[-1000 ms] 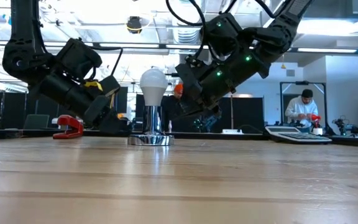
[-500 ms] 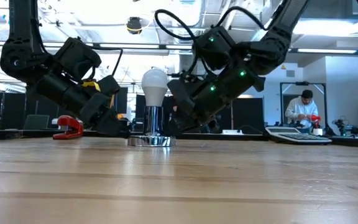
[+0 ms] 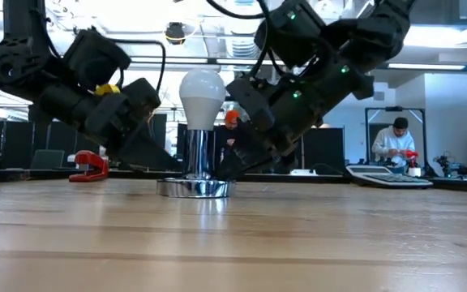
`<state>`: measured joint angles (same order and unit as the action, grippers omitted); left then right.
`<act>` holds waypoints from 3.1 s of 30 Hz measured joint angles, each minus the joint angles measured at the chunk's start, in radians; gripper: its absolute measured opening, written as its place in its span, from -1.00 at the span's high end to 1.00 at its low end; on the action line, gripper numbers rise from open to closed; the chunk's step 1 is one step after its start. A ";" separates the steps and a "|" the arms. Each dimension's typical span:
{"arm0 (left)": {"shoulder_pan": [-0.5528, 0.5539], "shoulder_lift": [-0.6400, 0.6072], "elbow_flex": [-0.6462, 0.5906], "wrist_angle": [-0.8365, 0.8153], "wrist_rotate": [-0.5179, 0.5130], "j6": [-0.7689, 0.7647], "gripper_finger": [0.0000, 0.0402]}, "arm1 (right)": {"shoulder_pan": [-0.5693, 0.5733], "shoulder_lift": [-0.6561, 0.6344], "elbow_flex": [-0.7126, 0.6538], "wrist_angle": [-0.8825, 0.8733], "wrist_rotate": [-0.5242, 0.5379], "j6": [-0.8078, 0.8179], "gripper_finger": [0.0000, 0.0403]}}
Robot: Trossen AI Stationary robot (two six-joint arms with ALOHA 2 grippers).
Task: Screw lightbulb
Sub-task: Remove the lightbulb from the silver lamp socket
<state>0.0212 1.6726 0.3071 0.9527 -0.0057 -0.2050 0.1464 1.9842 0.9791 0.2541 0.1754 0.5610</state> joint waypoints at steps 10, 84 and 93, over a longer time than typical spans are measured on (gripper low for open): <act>-0.130 0.000 0.056 -0.005 -0.054 0.011 1.00 | 0.111 0.000 -0.001 -0.009 0.022 0.112 0.95; -0.263 -0.180 0.211 -0.217 -0.221 0.096 -0.39 | -0.027 -0.329 -0.001 -0.108 -0.361 -0.578 -0.29; -0.231 -0.181 0.211 -0.235 -0.222 0.118 -0.39 | 0.024 -0.332 0.000 -0.134 -0.285 -0.485 -0.24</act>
<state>-0.2098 1.4918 0.5179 0.7174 -0.2280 -0.0868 0.1701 1.6524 0.9787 0.1198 -0.1098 0.0757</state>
